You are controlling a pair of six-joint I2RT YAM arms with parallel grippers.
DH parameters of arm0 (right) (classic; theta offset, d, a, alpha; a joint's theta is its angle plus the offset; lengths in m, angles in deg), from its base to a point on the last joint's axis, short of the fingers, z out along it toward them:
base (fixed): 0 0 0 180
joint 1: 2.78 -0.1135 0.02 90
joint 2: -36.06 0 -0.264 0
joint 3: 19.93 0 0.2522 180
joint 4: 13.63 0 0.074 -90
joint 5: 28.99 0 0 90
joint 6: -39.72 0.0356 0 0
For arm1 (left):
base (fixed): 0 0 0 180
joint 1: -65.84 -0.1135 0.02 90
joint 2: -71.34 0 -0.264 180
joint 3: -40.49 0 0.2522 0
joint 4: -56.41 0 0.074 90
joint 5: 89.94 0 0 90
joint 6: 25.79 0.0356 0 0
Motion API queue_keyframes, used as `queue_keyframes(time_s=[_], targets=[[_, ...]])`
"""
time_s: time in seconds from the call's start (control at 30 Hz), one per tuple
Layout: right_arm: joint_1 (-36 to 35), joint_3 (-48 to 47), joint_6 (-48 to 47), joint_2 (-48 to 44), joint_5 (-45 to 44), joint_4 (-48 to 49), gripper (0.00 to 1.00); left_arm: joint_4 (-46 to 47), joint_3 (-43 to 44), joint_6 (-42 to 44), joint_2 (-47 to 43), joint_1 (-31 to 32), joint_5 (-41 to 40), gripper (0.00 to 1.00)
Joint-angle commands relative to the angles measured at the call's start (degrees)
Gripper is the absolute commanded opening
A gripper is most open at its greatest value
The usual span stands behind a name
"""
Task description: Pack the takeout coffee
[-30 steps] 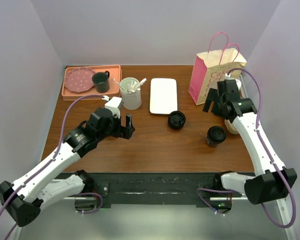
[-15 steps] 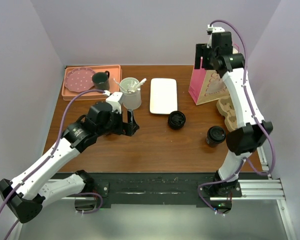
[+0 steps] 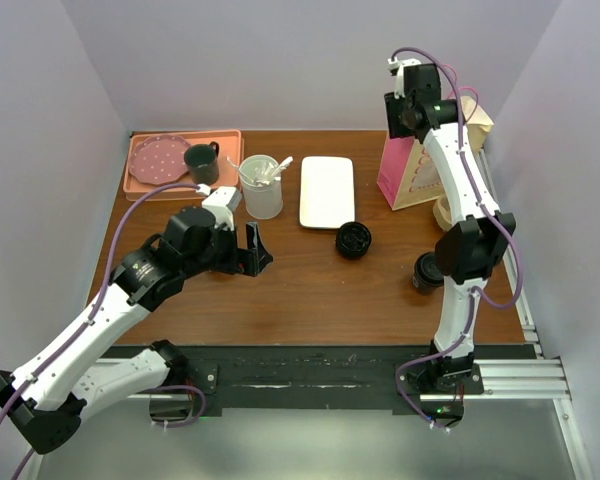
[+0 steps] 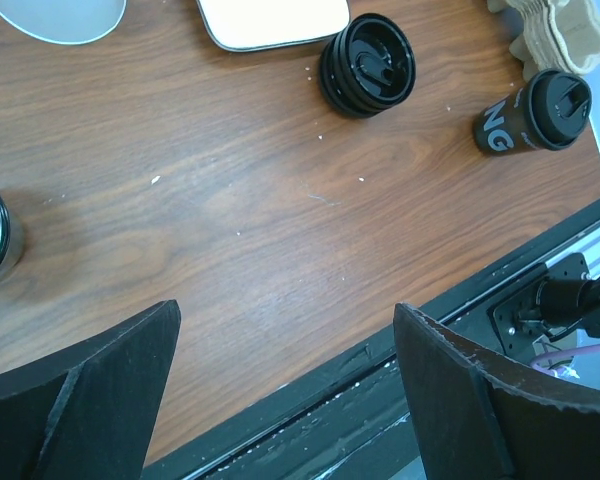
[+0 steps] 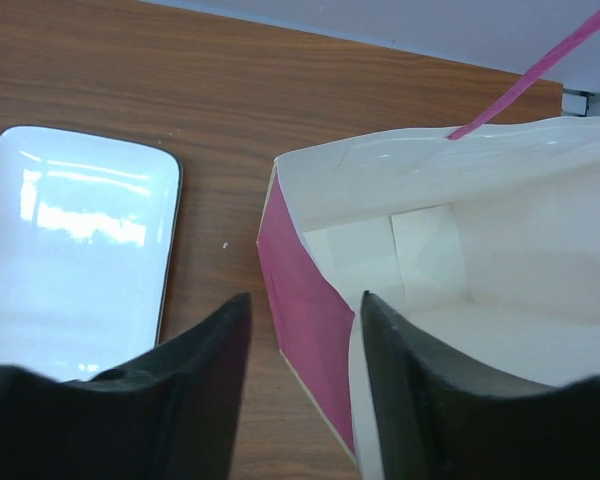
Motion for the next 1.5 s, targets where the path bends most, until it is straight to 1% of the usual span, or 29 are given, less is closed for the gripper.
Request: queue_keyframes(time_s=[0.0, 0.03, 0.07, 0.17, 0.2, 0.27, 0.33, 0.37, 0.47, 0.5, 0.67, 0.8, 0.83, 0.9, 0.93, 1.0, 1.03, 1.07, 1.13, 1.2, 1.37, 1.47], targets=[[0.3, 0.1, -4.0, -2.9, -1.0, 1.7, 0.35, 0.7, 0.2, -0.7, -1.1, -0.1, 0.0, 0.92], [0.3, 0.3, -4.2, -3.8, -1.3, 2.0, 0.29, 1.1, 0.0, -0.7, -1.2, -0.1, 0.0, 0.92], [0.3, 0.2, -4.6, -4.0, -1.5, 2.1, 0.19, 1.2, -0.1, -0.4, -1.3, -0.1, 0.1, 0.92], [0.3, -1.3, -5.5, -5.4, -2.5, 2.5, 0.1, 1.2, -0.3, 0.3, -1.6, -0.1, 0.3, 0.92], [0.3, -2.7, -5.2, -5.7, -2.5, 2.4, 0.09, 1.5, -0.5, 0.7, -1.8, -0.2, 0.7, 0.92], [-0.1, -6.4, -4.8, -6.5, -2.3, 1.8, 0.03, 2.4, -1.5, 1.1, -3.0, -0.2, 0.8, 0.93], [-0.9, -7.8, -5.7, -7.6, -3.5, 1.8, 0.0, 3.0, -2.5, 1.3, -3.6, -0.1, 0.1, 0.93], [-1.3, -7.9, -6.6, -9.1, -5.6, 1.8, 0.0, 3.0, -2.7, 1.6, -3.8, -0.1, 0.0, 0.93], [-1.7, -5.4, -9.2, -12.9, -8.5, 2.9, 0.0, 2.8, -1.9, 2.3, -3.3, -0.1, 0.6, 0.93], [-1.7, -4.9, -9.9, -15.5, -8.9, 2.8, 0.0, 2.8, -1.6, 2.5, -3.2, -0.1, 0.8, 0.93], [-1.9, -2.9, -8.1, -23.1, -6.2, -0.4, 0.0, 1.3, 0.7, 3.1, -3.5, -0.2, -0.3, 0.93], [-2.3, -0.9, -2.1, -30.0, 0.4, -4.6, 0.0, -0.5, 2.4, 3.4, -4.2, -0.1, -2.6, 0.93], [-2.3, 0.5, -0.8, -33.6, 3.8, -4.7, 0.0, -1.7, 3.1, 3.4, -4.4, -0.2, -3.2, 0.93], [-2.2, 5.6, 1.7, -37.9, 8.8, -4.2, 0.0, -2.8, 3.8, 3.6, -4.6, -0.1, -3.5, 0.93], [-2.3, 7.4, 2.5, -41.6, 14.1, -3.3, 0.0, -4.1, 4.3, 3.6, -4.7, -0.1, -3.9, 0.93], [-2.3, 11.6, 6.8, -44.5, 19.1, -3.2, 0.0, -6.0, 5.1, 3.3, -4.7, -0.1, -4.9, 0.94], [-2.3, 13.1, 8.0, -46.2, 23.4, -3.1, 0.0, -7.5, 5.8, 3.3, -4.7, -0.2, -6.1, 0.94], [-2.2, 16.3, 10.9, -49.2, 25.1, -3.0, 0.0, -8.0, 6.1, 3.0, -5.1, -0.1, -6.8, 0.94], [-2.3, 19.8, 13.1, -52.6, 27.1, -2.7, 0.0, -8.9, 6.6, 2.3, -5.7, -0.1, -9.1, 0.95], [-2.3, 25.3, 15.6, -57.5, 29.6, -2.9, 0.0, -9.4, 7.1, 1.0, -6.1, -0.2, -10.1, 0.96], [-2.3, 35.6, 16.0, -64.6, 35.4, -4.4, 0.0, -12.0, 8.9, -1.4, -4.4, -0.2, -11.7, 0.97], [-2.2, 38.7, 15.9, -67.5, 36.9, -4.5, 0.0, -13.6, 9.6, -2.7, -4.0, -0.2, -13.0, 0.97]])
